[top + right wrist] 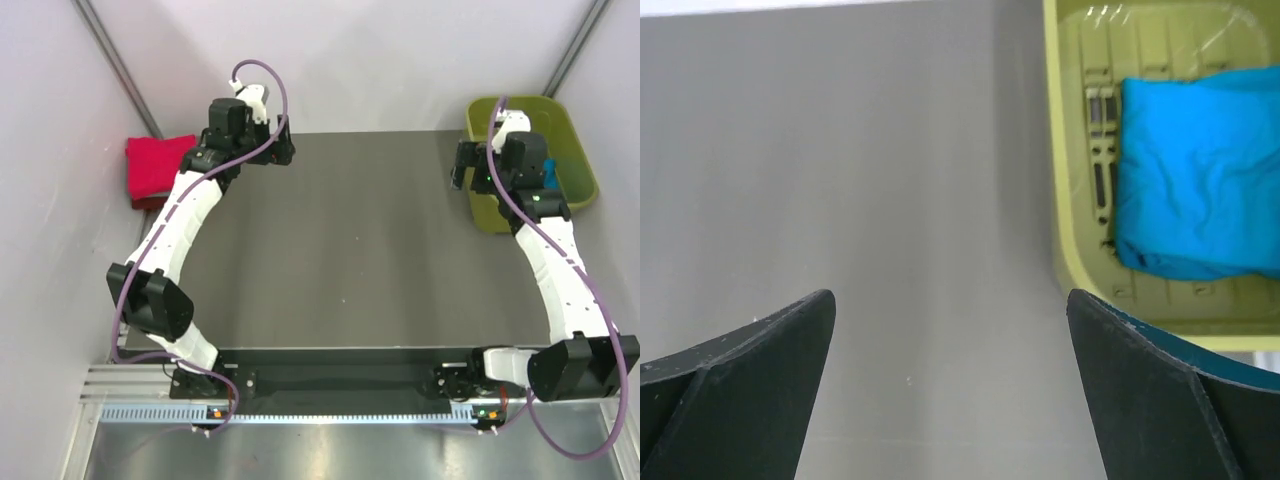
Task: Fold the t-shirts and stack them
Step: Grab the tshirt from the pile
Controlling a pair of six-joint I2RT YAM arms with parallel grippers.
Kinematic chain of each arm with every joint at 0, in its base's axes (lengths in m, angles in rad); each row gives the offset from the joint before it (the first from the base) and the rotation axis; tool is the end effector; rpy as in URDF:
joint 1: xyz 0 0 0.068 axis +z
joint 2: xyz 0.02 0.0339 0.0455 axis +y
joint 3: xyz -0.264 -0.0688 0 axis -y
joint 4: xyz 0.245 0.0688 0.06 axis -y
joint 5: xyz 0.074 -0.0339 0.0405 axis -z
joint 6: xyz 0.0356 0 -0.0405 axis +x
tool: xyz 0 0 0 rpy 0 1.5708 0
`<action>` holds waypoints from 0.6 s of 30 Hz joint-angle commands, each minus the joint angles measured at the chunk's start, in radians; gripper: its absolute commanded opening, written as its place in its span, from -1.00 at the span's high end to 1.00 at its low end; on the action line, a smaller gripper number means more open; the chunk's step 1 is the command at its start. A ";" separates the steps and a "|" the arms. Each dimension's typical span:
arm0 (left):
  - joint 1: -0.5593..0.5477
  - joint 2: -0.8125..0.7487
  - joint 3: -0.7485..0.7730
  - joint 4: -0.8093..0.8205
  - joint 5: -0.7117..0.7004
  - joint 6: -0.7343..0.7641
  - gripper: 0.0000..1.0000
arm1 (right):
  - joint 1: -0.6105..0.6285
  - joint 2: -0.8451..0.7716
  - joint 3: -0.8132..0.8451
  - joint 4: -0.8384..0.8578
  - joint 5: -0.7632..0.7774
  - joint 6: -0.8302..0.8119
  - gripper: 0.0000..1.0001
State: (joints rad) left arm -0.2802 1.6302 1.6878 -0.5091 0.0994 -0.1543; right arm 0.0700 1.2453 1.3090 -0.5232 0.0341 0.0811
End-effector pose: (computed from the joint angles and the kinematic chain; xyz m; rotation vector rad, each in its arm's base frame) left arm 0.3597 -0.1072 0.4033 0.1917 2.0312 -0.3744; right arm 0.2739 0.0180 0.3905 0.0328 2.0303 0.0606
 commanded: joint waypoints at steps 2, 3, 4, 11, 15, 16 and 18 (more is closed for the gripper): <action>-0.002 0.011 0.044 0.024 0.008 0.053 -0.98 | 0.005 -0.037 -0.037 0.052 -0.026 0.037 -1.00; -0.004 0.017 0.050 0.023 0.016 0.064 -0.97 | 0.005 -0.035 -0.028 0.051 -0.020 0.016 -0.99; -0.004 0.019 0.056 0.027 0.026 0.088 -0.97 | 0.005 -0.037 -0.024 0.051 -0.008 0.010 -0.99; -0.004 0.069 0.104 0.083 0.010 0.070 -0.97 | -0.106 0.084 0.190 0.054 -0.006 0.026 -1.00; -0.002 0.072 0.144 0.095 -0.069 0.058 -0.97 | -0.258 0.264 0.392 0.016 -0.135 0.185 -0.99; -0.002 0.074 0.148 0.092 -0.076 0.079 -0.97 | -0.277 0.302 0.423 0.011 -0.152 0.206 -0.99; -0.002 0.080 0.154 0.089 -0.131 0.093 -0.97 | -0.330 0.391 0.475 0.020 -0.166 0.244 -1.00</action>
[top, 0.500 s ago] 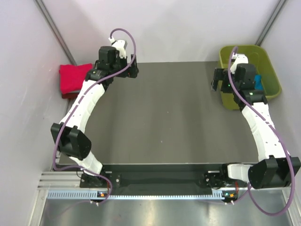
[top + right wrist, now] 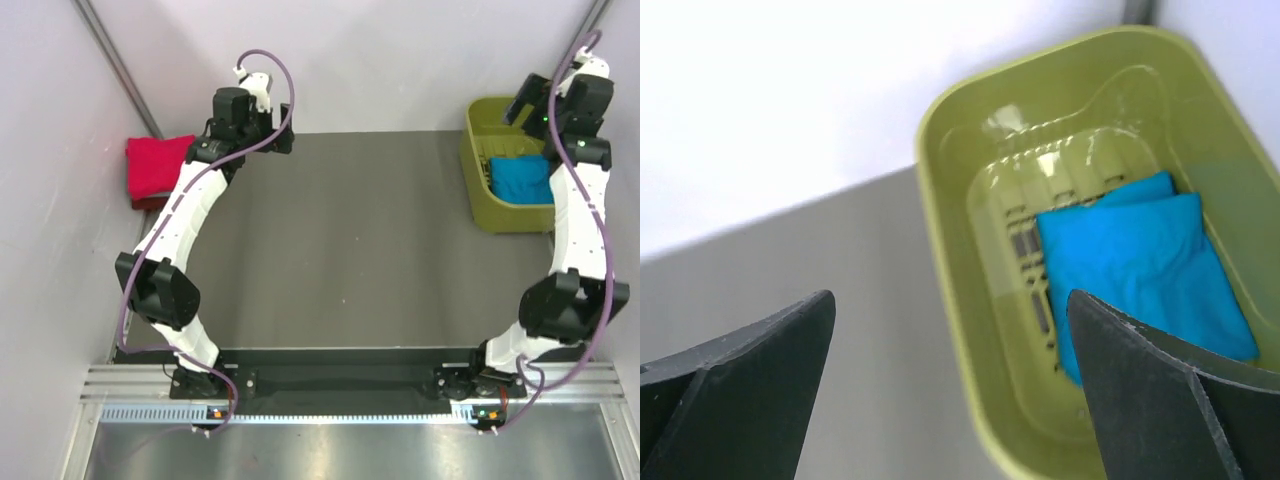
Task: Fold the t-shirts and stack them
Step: Grab the tshirt from the pile
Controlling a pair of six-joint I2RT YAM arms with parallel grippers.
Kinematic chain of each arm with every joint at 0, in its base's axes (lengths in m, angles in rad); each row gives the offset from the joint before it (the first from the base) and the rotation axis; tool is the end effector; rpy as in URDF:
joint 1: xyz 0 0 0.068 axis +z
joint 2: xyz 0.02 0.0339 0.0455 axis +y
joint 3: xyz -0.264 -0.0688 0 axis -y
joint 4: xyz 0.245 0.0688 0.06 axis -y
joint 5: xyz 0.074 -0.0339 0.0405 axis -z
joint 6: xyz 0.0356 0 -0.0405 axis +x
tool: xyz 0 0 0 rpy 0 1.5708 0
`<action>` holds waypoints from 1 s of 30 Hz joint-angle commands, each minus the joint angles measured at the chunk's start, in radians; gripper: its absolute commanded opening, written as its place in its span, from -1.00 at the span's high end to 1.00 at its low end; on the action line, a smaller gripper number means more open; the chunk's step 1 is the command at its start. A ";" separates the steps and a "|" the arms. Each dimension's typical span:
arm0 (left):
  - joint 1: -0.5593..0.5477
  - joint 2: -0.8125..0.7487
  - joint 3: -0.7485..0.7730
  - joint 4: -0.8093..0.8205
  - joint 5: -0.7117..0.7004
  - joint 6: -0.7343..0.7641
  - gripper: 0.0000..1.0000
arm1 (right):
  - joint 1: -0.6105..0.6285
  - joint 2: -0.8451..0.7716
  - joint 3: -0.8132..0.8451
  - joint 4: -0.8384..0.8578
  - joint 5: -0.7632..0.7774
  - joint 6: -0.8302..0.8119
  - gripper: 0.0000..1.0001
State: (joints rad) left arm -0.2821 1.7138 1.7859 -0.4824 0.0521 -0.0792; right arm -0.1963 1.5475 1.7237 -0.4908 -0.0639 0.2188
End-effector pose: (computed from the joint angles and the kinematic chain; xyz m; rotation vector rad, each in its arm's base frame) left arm 0.3819 -0.1126 0.4086 0.2355 1.9777 -0.2856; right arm 0.3424 -0.0658 0.4456 0.3456 1.8535 0.0756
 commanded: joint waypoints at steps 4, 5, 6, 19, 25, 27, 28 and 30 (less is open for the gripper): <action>0.000 0.012 0.064 0.053 -0.100 0.033 -0.97 | -0.138 0.233 0.106 0.020 -0.132 0.079 -0.99; 0.000 0.015 0.064 0.051 -0.097 0.032 -0.97 | -0.147 0.258 0.129 0.020 -0.139 0.073 -0.99; 0.000 0.017 0.058 0.045 -0.075 0.030 -0.97 | -0.167 0.282 0.141 0.017 -0.151 0.070 -1.00; 0.000 0.006 -0.014 0.022 0.020 0.016 -0.98 | -0.203 0.595 0.198 0.034 -0.150 -0.079 -1.00; 0.000 -0.005 -0.040 -0.002 0.044 0.015 -0.97 | -0.177 0.727 0.295 0.041 -0.051 -0.156 -1.00; 0.000 -0.006 -0.049 -0.005 0.055 0.012 -0.96 | -0.164 0.758 0.313 0.047 -0.025 -0.194 -1.00; 0.000 -0.009 -0.051 -0.004 0.064 0.013 -0.95 | -0.155 0.785 0.330 0.049 -0.017 -0.209 -0.99; 0.000 -0.013 -0.051 -0.005 0.074 0.018 -0.95 | -0.144 0.810 0.344 0.049 -0.013 -0.254 -1.00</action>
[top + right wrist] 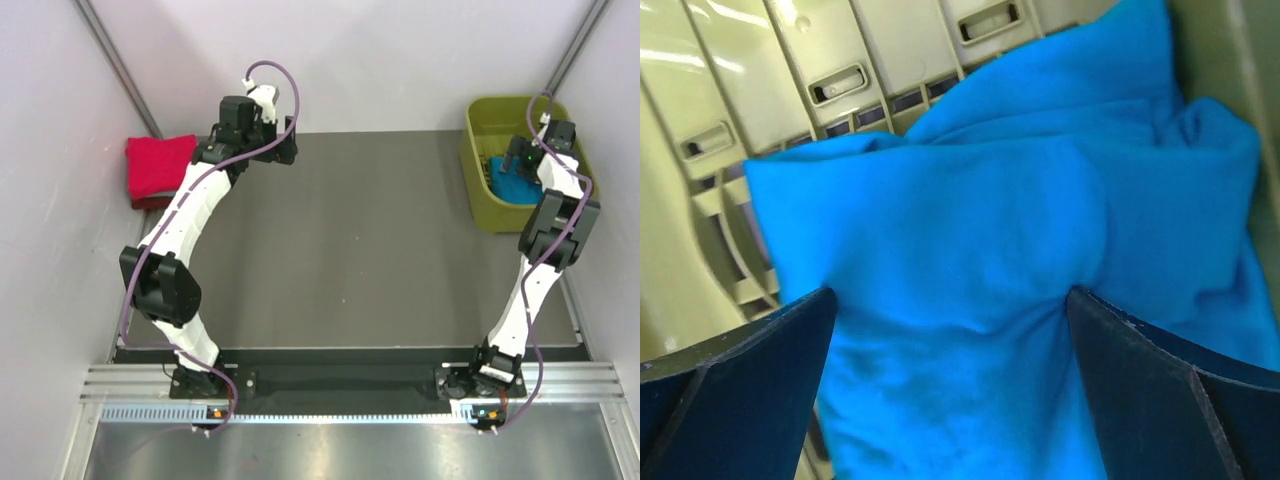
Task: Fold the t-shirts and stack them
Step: Grab the tshirt from the pile, then move the tshirt to the center of the board
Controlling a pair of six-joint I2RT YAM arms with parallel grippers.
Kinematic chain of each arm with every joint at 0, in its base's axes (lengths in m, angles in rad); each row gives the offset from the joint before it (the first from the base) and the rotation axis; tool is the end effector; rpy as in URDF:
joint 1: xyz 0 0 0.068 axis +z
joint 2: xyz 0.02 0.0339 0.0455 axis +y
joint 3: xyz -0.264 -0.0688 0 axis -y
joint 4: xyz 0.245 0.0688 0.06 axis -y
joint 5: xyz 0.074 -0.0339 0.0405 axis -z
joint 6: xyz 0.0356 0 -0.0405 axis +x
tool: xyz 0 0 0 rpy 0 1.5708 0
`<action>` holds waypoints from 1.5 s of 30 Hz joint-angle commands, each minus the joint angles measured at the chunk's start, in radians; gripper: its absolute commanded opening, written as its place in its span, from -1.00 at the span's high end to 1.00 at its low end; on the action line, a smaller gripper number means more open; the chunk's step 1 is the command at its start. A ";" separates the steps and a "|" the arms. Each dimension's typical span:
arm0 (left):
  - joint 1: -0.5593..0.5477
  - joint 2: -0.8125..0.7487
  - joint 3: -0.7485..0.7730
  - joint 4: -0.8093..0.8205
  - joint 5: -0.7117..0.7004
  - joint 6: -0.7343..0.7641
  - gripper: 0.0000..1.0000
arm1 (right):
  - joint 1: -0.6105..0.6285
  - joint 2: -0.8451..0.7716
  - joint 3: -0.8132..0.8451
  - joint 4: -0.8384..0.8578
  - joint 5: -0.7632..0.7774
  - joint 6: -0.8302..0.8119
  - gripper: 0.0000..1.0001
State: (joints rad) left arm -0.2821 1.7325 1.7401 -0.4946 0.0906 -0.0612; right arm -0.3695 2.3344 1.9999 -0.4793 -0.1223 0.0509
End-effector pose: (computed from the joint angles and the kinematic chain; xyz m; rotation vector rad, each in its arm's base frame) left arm 0.3869 -0.1155 0.3847 0.2842 2.0500 -0.3051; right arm 0.4946 -0.1869 0.2010 0.4392 2.3358 -0.0062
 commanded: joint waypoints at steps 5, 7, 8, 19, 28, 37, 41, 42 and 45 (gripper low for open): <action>0.000 -0.034 -0.007 0.007 0.024 0.006 -0.95 | 0.069 0.059 0.063 0.034 0.052 -0.129 -0.34; 0.000 -0.033 -0.007 0.011 0.020 0.006 -0.95 | 0.080 0.043 0.056 0.034 0.076 -0.134 0.40; 0.000 -0.033 -0.005 0.011 0.020 0.008 -0.94 | 0.087 0.036 0.054 0.038 0.088 -0.126 0.68; 0.000 -0.034 -0.028 0.047 -0.080 -0.022 -0.97 | 0.086 -0.329 0.022 0.034 -0.002 0.067 1.00; 0.000 -0.037 -0.088 0.054 -0.212 -0.089 -0.97 | 0.090 -0.595 -0.047 0.059 -0.244 0.171 1.00; 0.000 -0.057 -0.083 0.021 -0.055 -0.104 -0.97 | 0.262 -0.759 -0.249 0.074 -0.448 0.175 1.00; 0.000 -0.077 -0.129 0.042 -0.125 -0.134 -0.97 | 0.360 -0.800 -0.352 0.056 -0.554 0.165 1.00; 0.000 -0.080 -0.135 0.042 -0.130 -0.135 -0.97 | 0.380 -0.807 -0.372 0.057 -0.583 0.164 1.00; 0.000 -0.108 -0.159 0.048 -0.147 -0.143 -0.91 | 0.475 -0.833 -0.434 0.074 -0.716 0.153 1.00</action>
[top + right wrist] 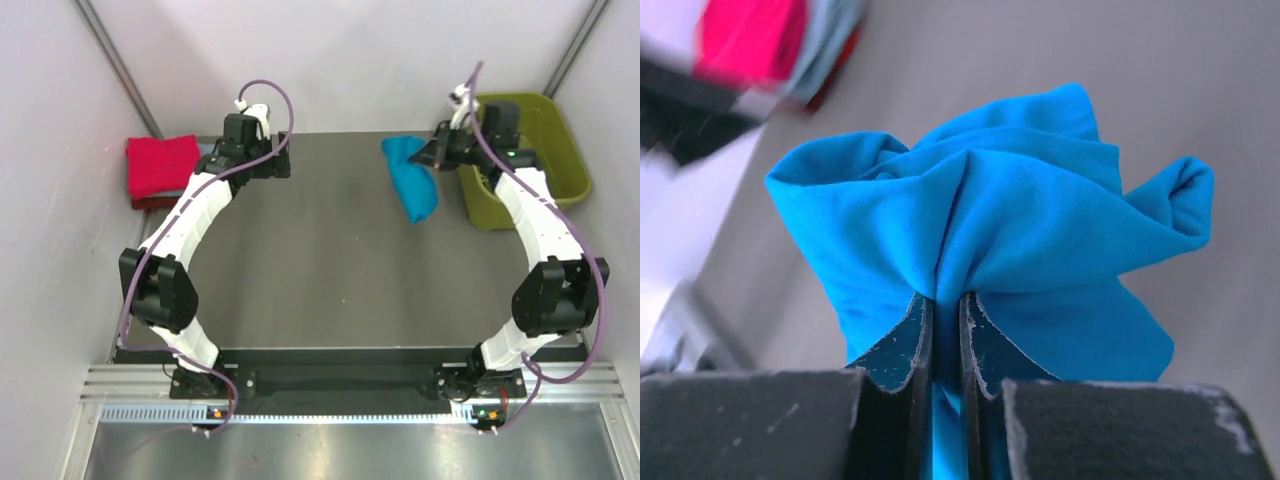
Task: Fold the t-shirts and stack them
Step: Move the tshirt to the center of the board
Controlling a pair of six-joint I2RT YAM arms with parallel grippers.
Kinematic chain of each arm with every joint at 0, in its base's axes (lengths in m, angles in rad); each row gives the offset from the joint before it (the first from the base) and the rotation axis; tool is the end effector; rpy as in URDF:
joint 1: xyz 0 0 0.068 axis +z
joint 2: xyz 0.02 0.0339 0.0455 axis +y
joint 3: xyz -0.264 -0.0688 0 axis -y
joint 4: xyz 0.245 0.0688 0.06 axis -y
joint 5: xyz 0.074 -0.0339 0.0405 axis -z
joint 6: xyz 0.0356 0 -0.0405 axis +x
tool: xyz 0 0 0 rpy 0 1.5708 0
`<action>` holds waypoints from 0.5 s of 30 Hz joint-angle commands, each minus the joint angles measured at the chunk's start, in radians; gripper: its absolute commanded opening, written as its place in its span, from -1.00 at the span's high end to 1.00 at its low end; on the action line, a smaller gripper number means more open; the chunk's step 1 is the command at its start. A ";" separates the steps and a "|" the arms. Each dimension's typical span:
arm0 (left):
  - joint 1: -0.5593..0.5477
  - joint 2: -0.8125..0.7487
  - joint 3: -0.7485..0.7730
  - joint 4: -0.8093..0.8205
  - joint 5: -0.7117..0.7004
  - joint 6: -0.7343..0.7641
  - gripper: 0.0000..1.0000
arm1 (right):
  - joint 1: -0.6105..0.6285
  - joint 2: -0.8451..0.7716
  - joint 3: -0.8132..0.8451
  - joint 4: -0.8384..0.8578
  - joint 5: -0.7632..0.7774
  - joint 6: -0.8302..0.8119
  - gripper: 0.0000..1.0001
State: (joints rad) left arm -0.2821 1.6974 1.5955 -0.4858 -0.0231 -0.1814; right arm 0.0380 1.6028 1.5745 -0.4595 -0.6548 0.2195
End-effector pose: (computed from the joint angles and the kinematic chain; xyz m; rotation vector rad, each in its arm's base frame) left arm 0.3790 -0.1090 0.3494 0.0957 2.1662 -0.2423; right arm 0.3643 0.0355 0.3825 -0.2265 2.0364 0.8312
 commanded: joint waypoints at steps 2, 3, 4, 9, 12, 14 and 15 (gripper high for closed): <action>0.000 -0.081 -0.022 0.035 -0.049 -0.018 -0.89 | 0.097 -0.106 -0.039 0.048 -0.192 -0.020 0.99; 0.001 -0.088 -0.025 0.036 -0.055 -0.015 -0.89 | 0.094 -0.110 -0.082 0.045 -0.093 0.000 0.78; 0.000 -0.091 -0.031 0.035 -0.051 -0.009 -0.91 | 0.076 -0.109 -0.106 0.035 -0.035 0.003 0.61; 0.001 -0.120 -0.054 0.029 -0.009 -0.016 -0.97 | 0.045 -0.109 -0.169 -0.057 0.291 -0.114 -0.43; 0.001 -0.145 -0.100 0.018 0.060 -0.006 -0.97 | 0.043 -0.107 -0.171 -0.070 0.269 -0.132 -0.50; 0.001 -0.154 -0.138 0.006 0.090 -0.009 -0.97 | 0.077 -0.106 -0.171 -0.086 0.261 -0.183 -0.54; 0.001 -0.168 -0.150 0.001 0.107 -0.003 -0.97 | 0.100 -0.101 -0.168 -0.093 0.291 -0.209 -0.53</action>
State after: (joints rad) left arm -0.2821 1.5852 1.4780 -0.4885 0.0151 -0.1879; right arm 0.0875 1.5436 1.3983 -0.5354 -0.4198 0.1020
